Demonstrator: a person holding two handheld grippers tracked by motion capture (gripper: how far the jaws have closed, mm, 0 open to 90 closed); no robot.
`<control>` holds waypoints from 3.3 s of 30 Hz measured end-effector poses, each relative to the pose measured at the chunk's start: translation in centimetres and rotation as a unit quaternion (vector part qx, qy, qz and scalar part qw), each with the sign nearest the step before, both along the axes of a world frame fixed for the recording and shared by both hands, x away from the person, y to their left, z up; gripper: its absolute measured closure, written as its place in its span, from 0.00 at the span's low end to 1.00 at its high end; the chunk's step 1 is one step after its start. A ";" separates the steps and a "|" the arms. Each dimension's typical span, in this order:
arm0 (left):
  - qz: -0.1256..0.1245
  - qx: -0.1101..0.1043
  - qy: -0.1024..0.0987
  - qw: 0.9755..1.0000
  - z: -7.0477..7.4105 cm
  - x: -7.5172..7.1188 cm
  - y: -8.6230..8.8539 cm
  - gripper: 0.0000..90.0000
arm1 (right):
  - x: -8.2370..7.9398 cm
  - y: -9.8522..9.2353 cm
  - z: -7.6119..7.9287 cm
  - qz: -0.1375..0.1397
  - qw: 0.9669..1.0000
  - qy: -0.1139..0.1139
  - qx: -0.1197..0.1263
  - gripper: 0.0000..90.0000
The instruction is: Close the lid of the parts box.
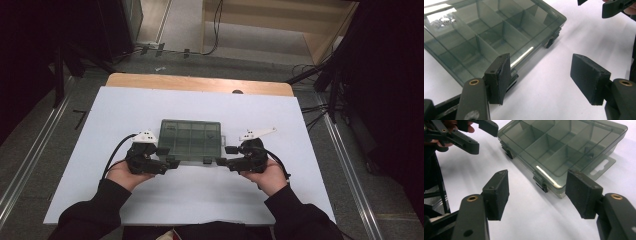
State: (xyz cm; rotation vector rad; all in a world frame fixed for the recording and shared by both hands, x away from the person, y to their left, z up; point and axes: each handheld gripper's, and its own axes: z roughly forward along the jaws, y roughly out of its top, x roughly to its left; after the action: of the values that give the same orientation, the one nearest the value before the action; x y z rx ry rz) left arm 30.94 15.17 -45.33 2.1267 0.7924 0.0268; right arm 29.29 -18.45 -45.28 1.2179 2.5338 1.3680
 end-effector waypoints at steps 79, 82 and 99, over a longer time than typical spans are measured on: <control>0.000 0.021 0.018 1.000 -1.5 -3.1 5.0 0.34 | -4.8 -6.0 -3.2 -0.033 0.999 -0.014 -0.034 0.29; 0.001 0.020 0.018 1.000 -1.5 -3.0 5.0 0.34 | -4.7 -6.0 -3.2 -0.033 0.999 -0.013 -0.037 0.29; -0.004 0.029 0.021 0.999 -1.8 -2.7 4.8 0.34 | -4.7 -5.7 -3.3 -0.024 0.999 -0.010 -0.045 0.29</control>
State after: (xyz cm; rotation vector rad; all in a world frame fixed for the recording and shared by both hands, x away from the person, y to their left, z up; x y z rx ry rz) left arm 28.28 19.95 -47.09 2.1904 0.8167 0.0009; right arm 24.56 -24.18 -48.62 1.2341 2.5062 1.2371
